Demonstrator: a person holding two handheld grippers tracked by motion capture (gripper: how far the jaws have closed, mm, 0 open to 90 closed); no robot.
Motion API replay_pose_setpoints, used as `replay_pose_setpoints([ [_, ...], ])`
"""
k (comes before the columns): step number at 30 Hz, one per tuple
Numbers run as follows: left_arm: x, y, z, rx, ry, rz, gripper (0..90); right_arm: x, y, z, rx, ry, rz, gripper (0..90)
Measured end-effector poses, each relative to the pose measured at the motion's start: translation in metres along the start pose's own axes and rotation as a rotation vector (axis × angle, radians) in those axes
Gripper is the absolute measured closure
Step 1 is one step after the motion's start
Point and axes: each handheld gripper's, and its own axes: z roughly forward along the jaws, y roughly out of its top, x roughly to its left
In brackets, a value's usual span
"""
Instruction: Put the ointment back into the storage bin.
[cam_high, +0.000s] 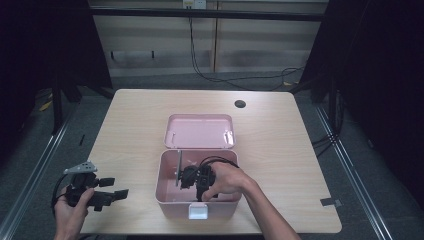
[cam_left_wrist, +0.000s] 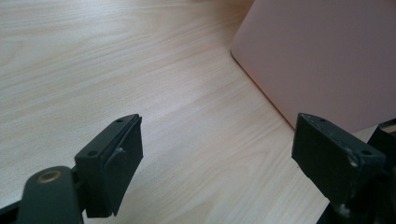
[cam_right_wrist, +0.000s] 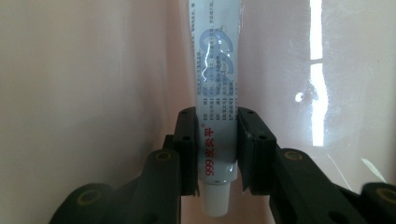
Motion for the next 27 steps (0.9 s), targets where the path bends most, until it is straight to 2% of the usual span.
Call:
replay_pose_setpoints([
  [12,0.0004,0.0001,-0.0006,0.000,0.002,-0.002,16.4,-0.0009,0.0008,0.0060,0.050,0.004,0.007,71.0],
  [19,0.0004,0.0001,-0.0007,0.000,0.002,-0.002,16.4,-0.0020,0.0006,0.0052,0.043,-0.003,0.017,70.8],
  [20,0.0001,0.0000,-0.0005,-0.001,0.001,-0.004,16.4,-0.0026,0.0006,0.0041,0.033,-0.003,0.034,70.8],
  [27,0.0003,0.0000,-0.0008,0.002,0.001,-0.001,16.4,-0.0028,0.0001,0.0015,0.001,0.010,0.035,67.6],
])
